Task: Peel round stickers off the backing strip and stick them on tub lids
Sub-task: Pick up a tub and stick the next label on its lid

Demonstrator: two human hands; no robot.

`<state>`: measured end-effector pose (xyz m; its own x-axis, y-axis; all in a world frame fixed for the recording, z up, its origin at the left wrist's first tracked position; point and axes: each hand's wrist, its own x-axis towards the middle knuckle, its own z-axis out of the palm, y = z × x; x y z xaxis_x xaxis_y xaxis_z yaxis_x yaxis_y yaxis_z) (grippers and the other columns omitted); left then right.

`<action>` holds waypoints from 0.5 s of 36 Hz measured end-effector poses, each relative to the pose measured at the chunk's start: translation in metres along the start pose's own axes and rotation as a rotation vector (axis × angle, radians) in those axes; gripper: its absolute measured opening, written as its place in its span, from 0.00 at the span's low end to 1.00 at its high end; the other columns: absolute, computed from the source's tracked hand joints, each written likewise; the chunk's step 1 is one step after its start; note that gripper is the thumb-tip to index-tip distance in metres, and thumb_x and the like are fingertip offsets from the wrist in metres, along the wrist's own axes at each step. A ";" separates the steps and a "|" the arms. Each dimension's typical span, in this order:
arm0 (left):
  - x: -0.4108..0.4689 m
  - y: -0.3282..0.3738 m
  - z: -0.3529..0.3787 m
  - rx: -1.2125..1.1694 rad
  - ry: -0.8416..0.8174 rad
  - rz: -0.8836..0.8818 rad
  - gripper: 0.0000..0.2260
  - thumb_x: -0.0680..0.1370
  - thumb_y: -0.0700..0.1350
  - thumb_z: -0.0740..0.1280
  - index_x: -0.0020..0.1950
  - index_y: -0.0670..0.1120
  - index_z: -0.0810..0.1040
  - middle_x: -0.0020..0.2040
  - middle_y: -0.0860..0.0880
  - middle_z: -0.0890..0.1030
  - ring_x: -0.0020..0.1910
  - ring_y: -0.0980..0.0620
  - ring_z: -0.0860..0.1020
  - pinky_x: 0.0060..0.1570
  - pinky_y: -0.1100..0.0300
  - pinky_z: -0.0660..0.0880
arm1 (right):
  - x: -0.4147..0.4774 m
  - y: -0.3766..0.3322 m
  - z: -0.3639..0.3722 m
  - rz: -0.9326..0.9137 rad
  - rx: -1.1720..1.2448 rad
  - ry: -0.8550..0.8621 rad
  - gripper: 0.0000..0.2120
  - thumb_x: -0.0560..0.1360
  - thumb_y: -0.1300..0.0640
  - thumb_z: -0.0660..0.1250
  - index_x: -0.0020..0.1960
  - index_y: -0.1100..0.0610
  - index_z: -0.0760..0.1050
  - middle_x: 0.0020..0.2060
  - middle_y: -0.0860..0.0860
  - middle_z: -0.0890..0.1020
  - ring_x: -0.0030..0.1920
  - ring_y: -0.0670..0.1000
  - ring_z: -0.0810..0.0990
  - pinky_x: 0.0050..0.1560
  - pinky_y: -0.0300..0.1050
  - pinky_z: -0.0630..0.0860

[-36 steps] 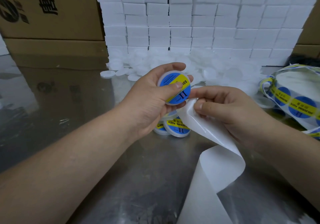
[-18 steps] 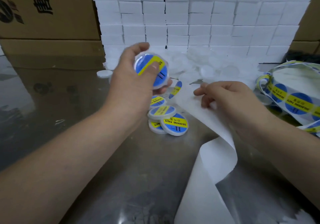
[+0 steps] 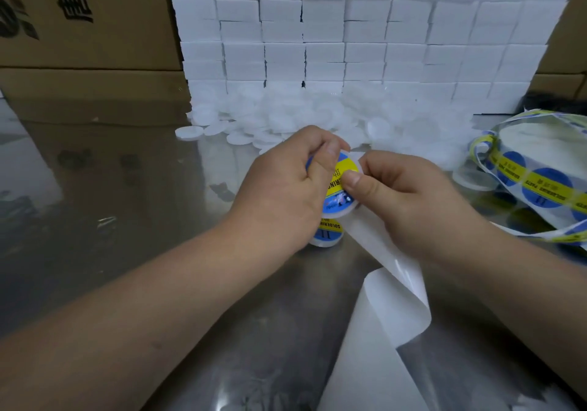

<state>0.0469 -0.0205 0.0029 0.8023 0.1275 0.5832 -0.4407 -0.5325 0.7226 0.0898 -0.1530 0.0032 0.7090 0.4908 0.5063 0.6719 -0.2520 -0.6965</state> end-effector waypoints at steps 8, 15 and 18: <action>0.005 -0.005 -0.001 0.147 0.113 -0.002 0.11 0.79 0.48 0.59 0.38 0.58 0.73 0.34 0.61 0.77 0.36 0.66 0.73 0.35 0.73 0.67 | 0.002 0.009 -0.001 0.070 -0.038 0.046 0.19 0.79 0.54 0.57 0.32 0.53 0.74 0.27 0.41 0.78 0.31 0.39 0.72 0.34 0.33 0.66; 0.029 -0.038 -0.018 0.174 0.247 -0.348 0.15 0.80 0.50 0.55 0.40 0.51 0.78 0.46 0.47 0.80 0.49 0.46 0.76 0.48 0.57 0.70 | 0.005 0.005 -0.007 0.084 0.095 0.152 0.16 0.74 0.66 0.61 0.40 0.44 0.75 0.34 0.39 0.79 0.35 0.33 0.73 0.35 0.24 0.65; 0.034 -0.049 -0.015 0.331 0.090 -0.505 0.16 0.81 0.51 0.52 0.53 0.48 0.79 0.58 0.43 0.78 0.60 0.41 0.72 0.62 0.50 0.67 | 0.001 0.004 -0.004 0.016 0.009 0.108 0.25 0.70 0.72 0.58 0.46 0.40 0.71 0.42 0.39 0.77 0.39 0.32 0.73 0.39 0.24 0.65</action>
<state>0.0897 0.0222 -0.0071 0.8360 0.4944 0.2382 0.1452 -0.6179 0.7727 0.0944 -0.1570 0.0031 0.7391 0.3936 0.5467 0.6585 -0.2510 -0.7095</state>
